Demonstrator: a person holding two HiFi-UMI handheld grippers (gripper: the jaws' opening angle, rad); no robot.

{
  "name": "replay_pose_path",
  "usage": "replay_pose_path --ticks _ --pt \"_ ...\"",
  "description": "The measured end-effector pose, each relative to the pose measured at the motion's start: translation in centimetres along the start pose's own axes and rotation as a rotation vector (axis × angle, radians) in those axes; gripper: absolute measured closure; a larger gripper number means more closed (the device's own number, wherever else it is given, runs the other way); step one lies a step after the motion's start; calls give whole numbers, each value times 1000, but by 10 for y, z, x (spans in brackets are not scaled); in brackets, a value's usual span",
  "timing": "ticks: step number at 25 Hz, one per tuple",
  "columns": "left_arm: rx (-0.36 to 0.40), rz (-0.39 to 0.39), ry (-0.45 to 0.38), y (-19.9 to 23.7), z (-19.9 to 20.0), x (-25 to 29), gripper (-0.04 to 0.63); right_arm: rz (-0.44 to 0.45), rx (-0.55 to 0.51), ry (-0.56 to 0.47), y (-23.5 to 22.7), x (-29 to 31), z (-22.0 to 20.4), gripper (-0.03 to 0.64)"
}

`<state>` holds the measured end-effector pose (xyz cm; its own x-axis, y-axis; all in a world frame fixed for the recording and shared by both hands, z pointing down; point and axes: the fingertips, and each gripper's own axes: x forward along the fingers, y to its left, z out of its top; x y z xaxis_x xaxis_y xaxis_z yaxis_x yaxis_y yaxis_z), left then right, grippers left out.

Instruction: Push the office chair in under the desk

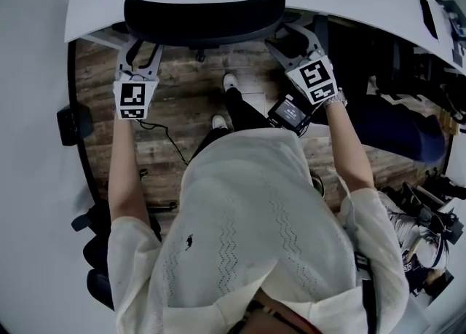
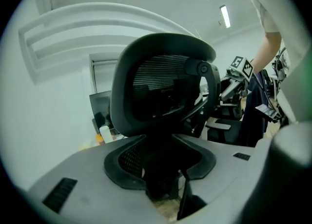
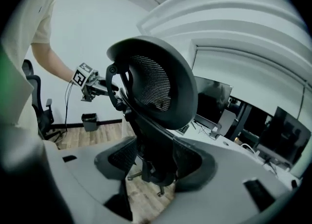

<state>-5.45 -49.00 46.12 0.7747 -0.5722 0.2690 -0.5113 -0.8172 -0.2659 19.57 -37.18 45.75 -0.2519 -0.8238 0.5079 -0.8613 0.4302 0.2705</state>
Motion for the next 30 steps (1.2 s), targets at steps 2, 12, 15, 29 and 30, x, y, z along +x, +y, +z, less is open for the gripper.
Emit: replay_pose_path --ticks 2,12,15,29,30 --pt "-21 -27 19 -17 -4 -7 466 -2 67 -15 4 -9 -2 398" --pt "-220 -43 -13 -82 0 -43 574 -20 301 -121 33 -52 -1 582" --pt "-288 -41 -58 -93 13 -56 576 -26 313 -135 43 -64 -1 609" --pt "-393 -29 -126 -148 37 -107 581 -78 385 -229 82 -128 8 615" --pt "-399 -31 -123 -152 35 -109 581 -84 388 -235 84 -131 8 615"
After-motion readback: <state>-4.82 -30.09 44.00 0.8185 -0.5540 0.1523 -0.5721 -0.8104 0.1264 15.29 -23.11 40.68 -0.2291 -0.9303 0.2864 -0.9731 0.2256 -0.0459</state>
